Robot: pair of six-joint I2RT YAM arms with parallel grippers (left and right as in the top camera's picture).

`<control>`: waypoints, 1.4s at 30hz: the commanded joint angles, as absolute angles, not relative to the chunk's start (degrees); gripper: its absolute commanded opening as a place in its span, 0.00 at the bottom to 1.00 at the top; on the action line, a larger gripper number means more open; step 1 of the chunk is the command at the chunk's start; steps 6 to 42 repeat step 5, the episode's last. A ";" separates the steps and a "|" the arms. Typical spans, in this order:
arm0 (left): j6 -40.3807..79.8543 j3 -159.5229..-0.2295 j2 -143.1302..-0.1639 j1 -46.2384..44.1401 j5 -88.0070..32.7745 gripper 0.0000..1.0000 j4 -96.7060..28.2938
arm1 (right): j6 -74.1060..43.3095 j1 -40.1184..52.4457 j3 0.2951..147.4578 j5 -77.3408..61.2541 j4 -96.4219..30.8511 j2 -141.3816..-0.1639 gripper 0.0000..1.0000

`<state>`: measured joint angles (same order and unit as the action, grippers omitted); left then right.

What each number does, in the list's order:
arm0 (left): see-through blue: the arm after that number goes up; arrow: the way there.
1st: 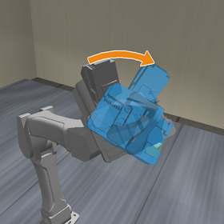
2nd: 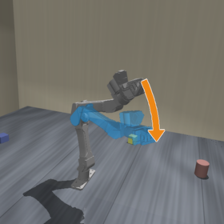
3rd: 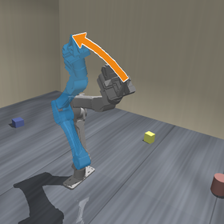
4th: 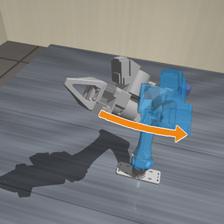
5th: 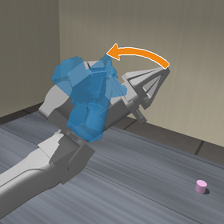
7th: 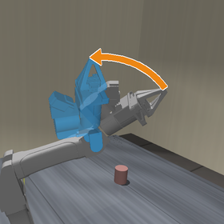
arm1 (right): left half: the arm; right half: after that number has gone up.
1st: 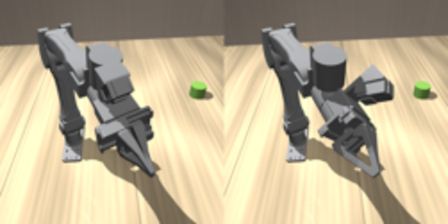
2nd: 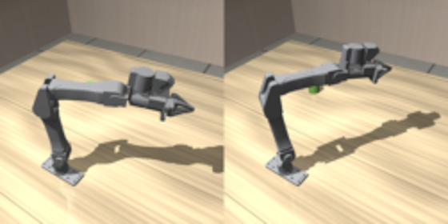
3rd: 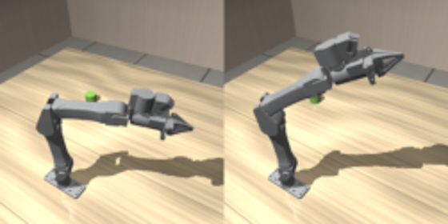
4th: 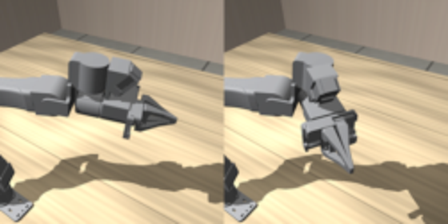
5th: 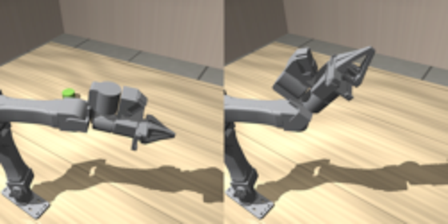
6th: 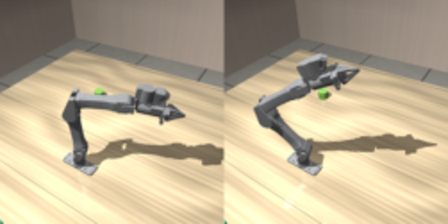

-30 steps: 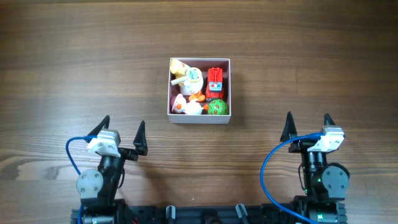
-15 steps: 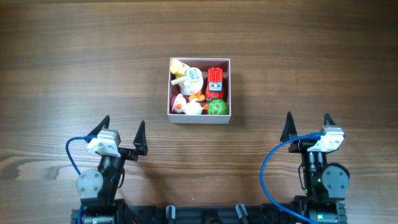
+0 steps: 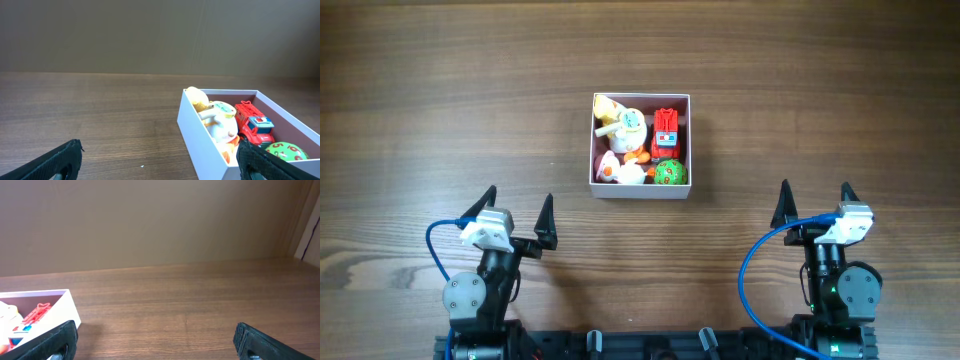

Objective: Pack container

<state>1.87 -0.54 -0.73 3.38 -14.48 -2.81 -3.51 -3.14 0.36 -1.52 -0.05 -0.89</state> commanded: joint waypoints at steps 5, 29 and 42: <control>2.20 -0.32 -0.16 3.11 -14.35 1.00 -3.07 | -3.01 -2.85 0.30 -2.66 0.10 -0.21 1.00; 2.20 -0.32 -0.16 3.11 -14.35 1.00 -3.07 | -3.01 -2.85 0.30 -2.66 0.10 -0.21 1.00; 2.20 -0.32 -0.16 3.11 -14.35 1.00 -3.07 | -3.01 -2.85 0.30 -2.66 0.10 -0.21 1.00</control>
